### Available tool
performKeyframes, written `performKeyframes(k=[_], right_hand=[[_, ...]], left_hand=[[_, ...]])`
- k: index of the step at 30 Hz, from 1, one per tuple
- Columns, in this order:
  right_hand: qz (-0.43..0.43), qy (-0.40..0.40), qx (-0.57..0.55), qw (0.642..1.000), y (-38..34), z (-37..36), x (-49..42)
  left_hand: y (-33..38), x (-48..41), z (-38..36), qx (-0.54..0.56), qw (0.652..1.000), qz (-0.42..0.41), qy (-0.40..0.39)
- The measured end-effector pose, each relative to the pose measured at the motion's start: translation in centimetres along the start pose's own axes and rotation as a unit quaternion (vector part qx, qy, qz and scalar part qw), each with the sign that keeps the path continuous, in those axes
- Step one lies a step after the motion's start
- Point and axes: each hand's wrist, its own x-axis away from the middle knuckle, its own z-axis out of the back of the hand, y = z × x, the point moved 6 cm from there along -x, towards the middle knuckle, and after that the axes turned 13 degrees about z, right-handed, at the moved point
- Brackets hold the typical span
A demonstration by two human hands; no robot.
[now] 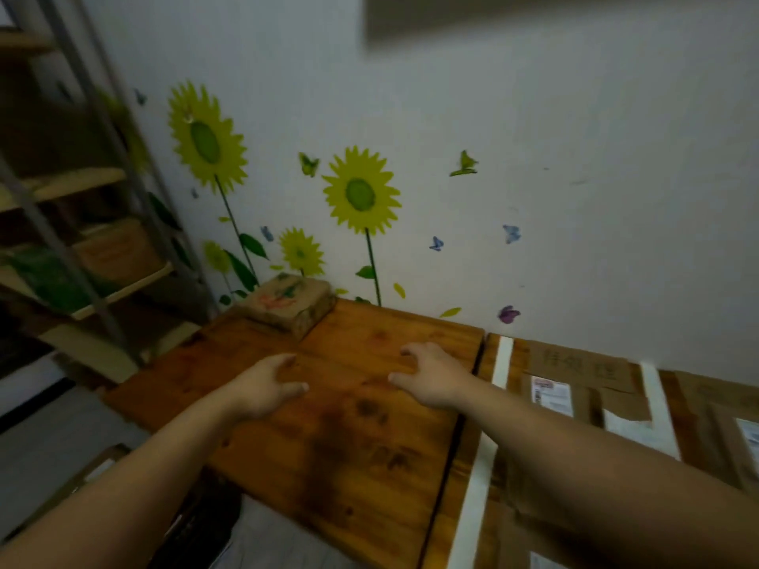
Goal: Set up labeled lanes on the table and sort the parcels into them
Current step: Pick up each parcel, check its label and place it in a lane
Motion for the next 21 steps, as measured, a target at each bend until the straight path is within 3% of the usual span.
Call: performKeyframes(k=[7, 15, 21], right_hand=[[0.007, 0.002, 0.011, 1.000, -0.8, -1.9, -11.7], [-0.019, -0.035, -0.064, 0.997, -0.8, -5.4, -25.6], [-0.067, -0.031, -0.074, 0.995, -0.4, -8.2, -33.4]], left_hand=[[-3.2, -9.6, 5.8, 0.003, 1.000, 0.021, 0.015], [-6.1, -23.4, 11.8, -0.010, 0.996, 0.093, -0.001], [-7.2, -33.4, 13.1, -0.014, 0.996, 0.083, -0.015]])
